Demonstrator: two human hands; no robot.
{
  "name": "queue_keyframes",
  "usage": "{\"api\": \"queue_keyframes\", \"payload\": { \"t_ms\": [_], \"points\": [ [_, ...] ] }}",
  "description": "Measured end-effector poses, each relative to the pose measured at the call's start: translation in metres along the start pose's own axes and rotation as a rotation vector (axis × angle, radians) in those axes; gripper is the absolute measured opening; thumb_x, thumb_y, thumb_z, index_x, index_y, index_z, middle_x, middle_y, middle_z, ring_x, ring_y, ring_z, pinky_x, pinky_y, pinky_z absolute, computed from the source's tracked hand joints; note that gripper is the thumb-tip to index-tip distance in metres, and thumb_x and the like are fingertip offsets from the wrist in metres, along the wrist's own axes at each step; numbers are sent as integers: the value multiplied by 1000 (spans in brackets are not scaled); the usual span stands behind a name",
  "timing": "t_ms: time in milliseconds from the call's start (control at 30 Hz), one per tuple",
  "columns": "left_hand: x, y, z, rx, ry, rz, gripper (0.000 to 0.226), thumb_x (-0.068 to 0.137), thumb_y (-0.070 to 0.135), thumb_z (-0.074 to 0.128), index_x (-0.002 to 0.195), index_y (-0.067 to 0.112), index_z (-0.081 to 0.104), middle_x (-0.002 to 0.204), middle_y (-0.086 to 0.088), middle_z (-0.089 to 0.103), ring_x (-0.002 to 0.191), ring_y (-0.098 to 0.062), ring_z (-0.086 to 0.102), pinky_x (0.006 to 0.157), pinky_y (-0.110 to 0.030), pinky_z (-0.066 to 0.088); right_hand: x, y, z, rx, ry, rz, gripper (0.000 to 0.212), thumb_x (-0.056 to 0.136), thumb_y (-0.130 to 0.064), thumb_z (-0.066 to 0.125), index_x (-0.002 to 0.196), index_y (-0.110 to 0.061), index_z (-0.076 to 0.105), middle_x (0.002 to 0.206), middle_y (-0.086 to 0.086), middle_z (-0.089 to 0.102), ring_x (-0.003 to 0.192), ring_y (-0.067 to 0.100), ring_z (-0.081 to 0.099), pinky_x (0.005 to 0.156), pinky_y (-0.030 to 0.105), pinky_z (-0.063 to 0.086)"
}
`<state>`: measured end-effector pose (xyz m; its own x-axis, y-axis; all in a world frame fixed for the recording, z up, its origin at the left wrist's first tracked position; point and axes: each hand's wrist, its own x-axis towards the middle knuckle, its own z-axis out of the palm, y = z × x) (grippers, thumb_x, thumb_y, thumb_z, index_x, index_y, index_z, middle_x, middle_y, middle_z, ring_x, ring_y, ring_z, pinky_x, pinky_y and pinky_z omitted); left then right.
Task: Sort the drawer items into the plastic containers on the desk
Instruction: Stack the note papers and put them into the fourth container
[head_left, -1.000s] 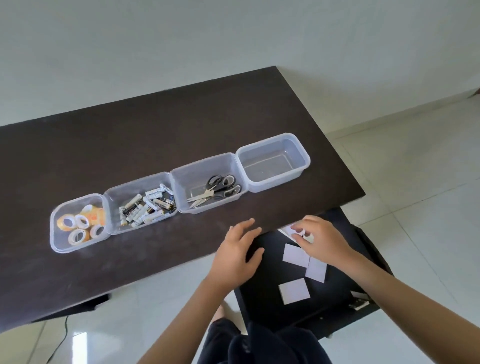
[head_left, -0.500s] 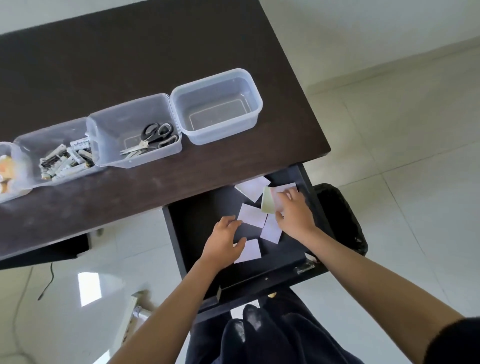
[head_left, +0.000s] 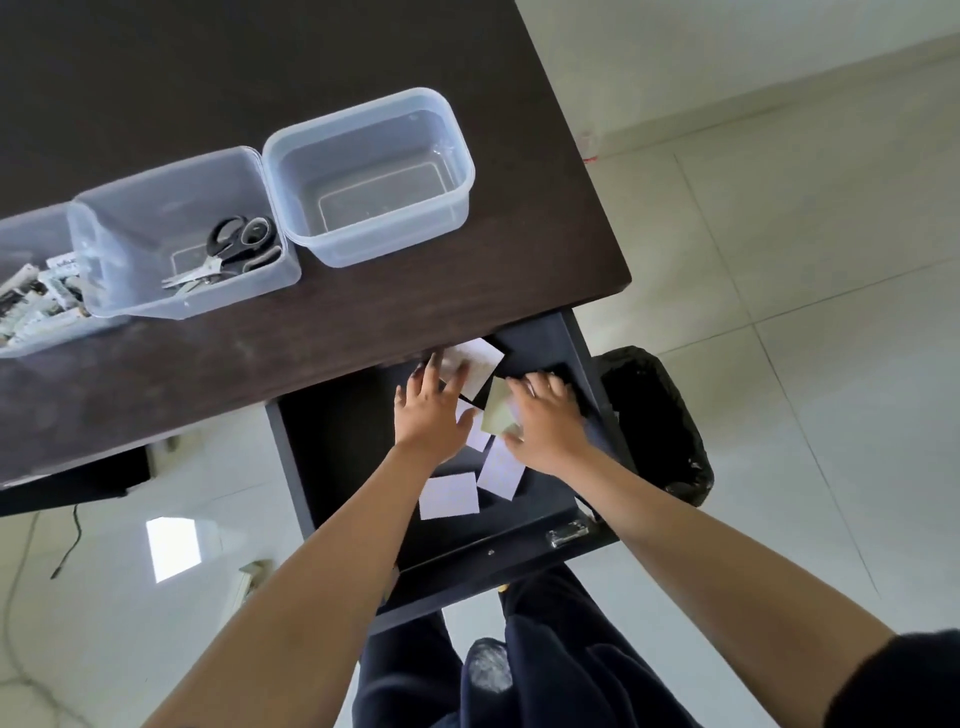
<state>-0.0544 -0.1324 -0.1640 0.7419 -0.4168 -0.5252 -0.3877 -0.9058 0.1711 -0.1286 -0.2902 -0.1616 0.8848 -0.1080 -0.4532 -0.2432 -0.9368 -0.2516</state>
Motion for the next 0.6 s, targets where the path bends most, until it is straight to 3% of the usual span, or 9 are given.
{"api": "queue_keyframes", "payload": {
  "t_ms": [200, 333, 467, 600],
  "points": [
    [-50, -12, 24, -60, 56, -148, 67, 90, 52, 47, 148, 36, 18, 157, -5, 6, 138, -33, 24, 113, -51, 26, -15, -8, 8, 92, -34, -18, 73, 75, -43, 65, 138, -21, 36, 133, 4, 39, 121, 30, 33, 96, 41, 41],
    [-69, -19, 31, -72, 53, -238, 64, 89, 54, 46, 146, 36, 22, 153, -8, 13, 135, -32, 25, 111, -50, 29, -20, -4, 5, 266, -94, 5, 82, 71, -41, 73, 142, -24, 33, 137, 4, 29, 126, 29, 24, 100, 39, 38],
    [-68, -21, 27, -262, 106, -322, 55, 89, 46, 53, 140, 32, 38, 149, -14, 20, 135, -35, 26, 108, -51, 34, -25, 6, 2, 280, -93, 62, 88, 69, -42, 76, 143, -25, 31, 142, 4, 22, 129, 30, 22, 103, 40, 37],
    [-52, -18, 19, -444, 205, -407, 55, 84, 42, 65, 130, 18, 48, 138, -9, 39, 123, -31, 40, 96, -47, 45, -25, 8, 1, 290, -70, 93, 95, 65, -41, 82, 143, -22, 33, 141, 3, 24, 127, 26, 27, 101, 36, 37]
  ]
}}
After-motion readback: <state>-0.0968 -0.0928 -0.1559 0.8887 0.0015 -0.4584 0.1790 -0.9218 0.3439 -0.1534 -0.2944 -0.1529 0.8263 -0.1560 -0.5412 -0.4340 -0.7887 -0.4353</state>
